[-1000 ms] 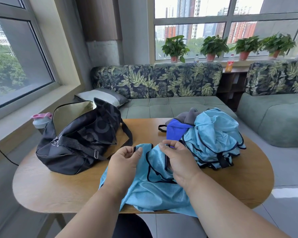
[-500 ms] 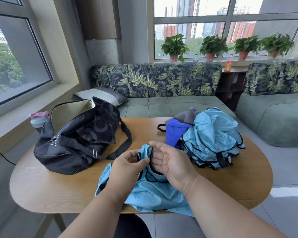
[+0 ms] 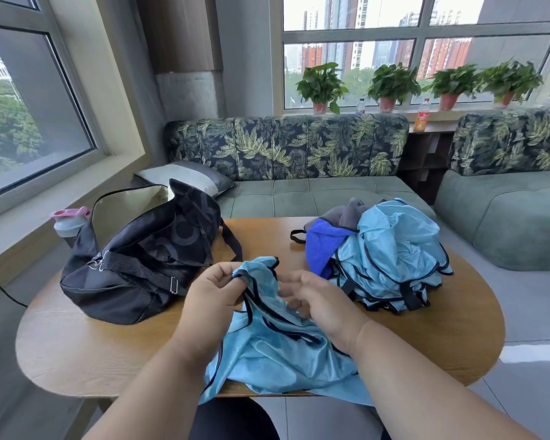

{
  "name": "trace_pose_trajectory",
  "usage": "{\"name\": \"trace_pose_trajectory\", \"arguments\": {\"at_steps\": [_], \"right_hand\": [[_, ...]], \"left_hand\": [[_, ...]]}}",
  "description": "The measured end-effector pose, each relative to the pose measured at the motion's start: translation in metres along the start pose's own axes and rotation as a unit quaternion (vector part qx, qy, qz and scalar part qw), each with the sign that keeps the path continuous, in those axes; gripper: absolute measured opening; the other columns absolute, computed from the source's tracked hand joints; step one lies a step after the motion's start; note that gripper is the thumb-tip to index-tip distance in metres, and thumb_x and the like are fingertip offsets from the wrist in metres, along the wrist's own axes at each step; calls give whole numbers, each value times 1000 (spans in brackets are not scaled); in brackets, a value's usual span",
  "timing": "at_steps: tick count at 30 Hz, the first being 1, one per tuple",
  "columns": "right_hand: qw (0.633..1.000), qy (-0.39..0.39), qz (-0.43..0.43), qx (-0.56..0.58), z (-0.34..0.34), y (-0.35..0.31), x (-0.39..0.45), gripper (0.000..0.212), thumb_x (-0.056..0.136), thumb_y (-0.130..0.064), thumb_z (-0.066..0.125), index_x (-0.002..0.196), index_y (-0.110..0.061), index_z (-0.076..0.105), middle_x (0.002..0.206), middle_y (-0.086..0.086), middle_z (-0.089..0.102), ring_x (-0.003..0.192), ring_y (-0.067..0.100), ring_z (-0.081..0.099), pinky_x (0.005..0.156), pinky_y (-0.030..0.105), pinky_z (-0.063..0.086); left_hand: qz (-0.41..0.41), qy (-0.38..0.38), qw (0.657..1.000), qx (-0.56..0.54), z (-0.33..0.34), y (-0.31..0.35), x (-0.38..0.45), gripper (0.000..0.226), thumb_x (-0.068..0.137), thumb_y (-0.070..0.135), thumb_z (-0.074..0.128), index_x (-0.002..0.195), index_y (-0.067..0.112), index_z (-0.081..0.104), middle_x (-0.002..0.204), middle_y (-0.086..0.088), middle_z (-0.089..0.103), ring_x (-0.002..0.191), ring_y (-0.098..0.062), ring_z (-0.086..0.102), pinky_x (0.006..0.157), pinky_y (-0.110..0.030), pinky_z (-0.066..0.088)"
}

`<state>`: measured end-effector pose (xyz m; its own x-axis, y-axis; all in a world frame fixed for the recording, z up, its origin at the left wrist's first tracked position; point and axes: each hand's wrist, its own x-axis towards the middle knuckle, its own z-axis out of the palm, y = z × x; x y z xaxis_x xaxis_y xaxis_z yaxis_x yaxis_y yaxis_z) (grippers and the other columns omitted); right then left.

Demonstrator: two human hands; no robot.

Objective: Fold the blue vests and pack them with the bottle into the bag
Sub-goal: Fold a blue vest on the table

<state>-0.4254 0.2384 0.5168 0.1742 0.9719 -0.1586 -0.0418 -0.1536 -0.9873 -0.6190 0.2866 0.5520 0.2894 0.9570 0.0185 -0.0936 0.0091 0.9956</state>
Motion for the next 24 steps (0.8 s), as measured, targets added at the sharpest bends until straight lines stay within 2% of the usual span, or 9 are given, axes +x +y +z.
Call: {"name": "trace_pose_trajectory", "arguments": {"at_steps": [4,8,12,15,17,18,20,22,24], "right_hand": [[997,-51,49,8,2,4,-2,31,102,-11,53,112,-25,79,101,-1,77,71,11,62,62,27,47],[995,-83,58,-11,12,5,-4,22,104,-19,60,119,-27,74,97,-4,75,72,12,61,56,27,45],[994,-99,44,-31,23,7,-4,46,100,-29,72,143,-34,56,105,-3,74,86,12,73,74,27,58],[1000,-6,-16,-4,25,7,5,60,92,-42,80,143,-44,49,110,2,70,90,16,73,89,38,61],[998,30,-61,-15,20,1,11,73,83,-53,86,144,-53,45,119,3,66,94,14,72,96,44,60],[996,29,-82,-33,18,-4,12,72,83,-52,86,143,-55,46,121,1,64,91,10,71,95,40,60],[990,6,-112,-82,16,-16,15,45,87,-46,84,125,-54,61,119,-2,62,86,6,66,89,34,60],[986,-10,-117,-122,16,-23,18,21,89,-46,81,107,-41,73,114,-1,65,84,12,66,82,36,60],[986,9,-114,-121,14,-24,22,20,91,-44,78,99,-26,75,96,-3,68,72,11,61,69,31,53]], "left_hand": [[17,-49,997,-60,-6,16,5,8,102,3,61,108,3,67,108,-19,77,98,-27,73,96,-39,57],[5,-52,990,-130,-5,26,12,21,105,-3,49,104,9,67,89,-6,70,75,-12,61,81,-27,57],[-7,-84,982,-171,-2,36,20,23,105,-1,46,119,6,63,102,-17,62,79,-19,59,77,-33,57],[0,-115,978,-173,2,46,21,27,104,-3,41,113,8,64,100,-15,70,80,-22,65,72,-33,61],[9,-122,977,-174,4,50,24,29,103,-4,42,112,10,66,101,-14,72,84,-24,65,76,-36,60],[13,-123,977,-174,4,52,26,29,102,-4,43,112,11,66,102,-15,71,86,-26,65,79,-37,59],[19,-125,977,-172,2,54,31,29,101,-2,46,112,13,68,103,-15,71,87,-27,64,78,-38,57],[21,-121,978,-170,1,56,35,27,99,0,49,112,14,68,102,-14,70,85,-26,64,76,-37,57],[24,-103,980,-171,0,59,39,27,102,-1,47,115,13,67,101,-14,69,84,-24,63,75,-35,58]]}}
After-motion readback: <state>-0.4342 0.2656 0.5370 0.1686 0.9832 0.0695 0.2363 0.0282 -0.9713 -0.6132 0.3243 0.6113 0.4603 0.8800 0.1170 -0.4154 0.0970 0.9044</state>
